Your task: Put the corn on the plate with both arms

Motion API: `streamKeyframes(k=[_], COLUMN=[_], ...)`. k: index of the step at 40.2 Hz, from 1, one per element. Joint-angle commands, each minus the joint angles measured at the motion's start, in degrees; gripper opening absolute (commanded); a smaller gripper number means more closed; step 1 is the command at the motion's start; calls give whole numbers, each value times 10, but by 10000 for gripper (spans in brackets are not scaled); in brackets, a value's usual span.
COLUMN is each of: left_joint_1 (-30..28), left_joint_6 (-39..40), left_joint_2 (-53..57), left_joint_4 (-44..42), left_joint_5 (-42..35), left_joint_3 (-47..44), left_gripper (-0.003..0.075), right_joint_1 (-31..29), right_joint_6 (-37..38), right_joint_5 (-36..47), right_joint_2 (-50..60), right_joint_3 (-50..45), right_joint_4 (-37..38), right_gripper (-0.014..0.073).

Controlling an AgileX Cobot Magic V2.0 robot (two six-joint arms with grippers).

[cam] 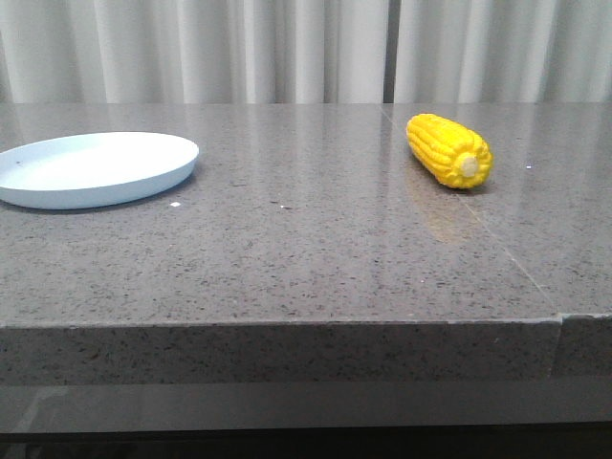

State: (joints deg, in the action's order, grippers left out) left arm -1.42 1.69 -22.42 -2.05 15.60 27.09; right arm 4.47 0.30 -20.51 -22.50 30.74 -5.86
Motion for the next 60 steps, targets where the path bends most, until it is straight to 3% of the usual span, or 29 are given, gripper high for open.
streamKeyframes(k=[1,8,20,25,34,39,56,60], left_joint_1=[1,2,55,87,91,91,91,91], left_joint_6=[-1,-1,-1,-1,4,8,17,17], left_joint_2=[-7,-36,-261,-360,-529,-614,-756,-758], left_joint_4=[0,1,14,14,20,20,25,28], left_joint_5=[-49,-36,49,114,301,365,382,374], left_joint_3=[23,38,178,256,415,479,531,531], left_gripper=[670,670,670,670,670,670,668,627], right_joint_1=[-4,-4,-4,-4,-4,-4,-4,-4], right_joint_6=[-3,-3,-3,-3,-3,-3,-3,-3], right_joint_5=[49,49,49,49,49,49,49,49], right_joint_2=[-6,-6,-6,-6,-6,-6,-6,-6], right_joint_3=[22,22,22,22,22,22,22,22], right_joint_4=[-4,-4,-4,-4,-4,-4,-4,-4], right_gripper=[581,581,581,581,581,581,581,581])
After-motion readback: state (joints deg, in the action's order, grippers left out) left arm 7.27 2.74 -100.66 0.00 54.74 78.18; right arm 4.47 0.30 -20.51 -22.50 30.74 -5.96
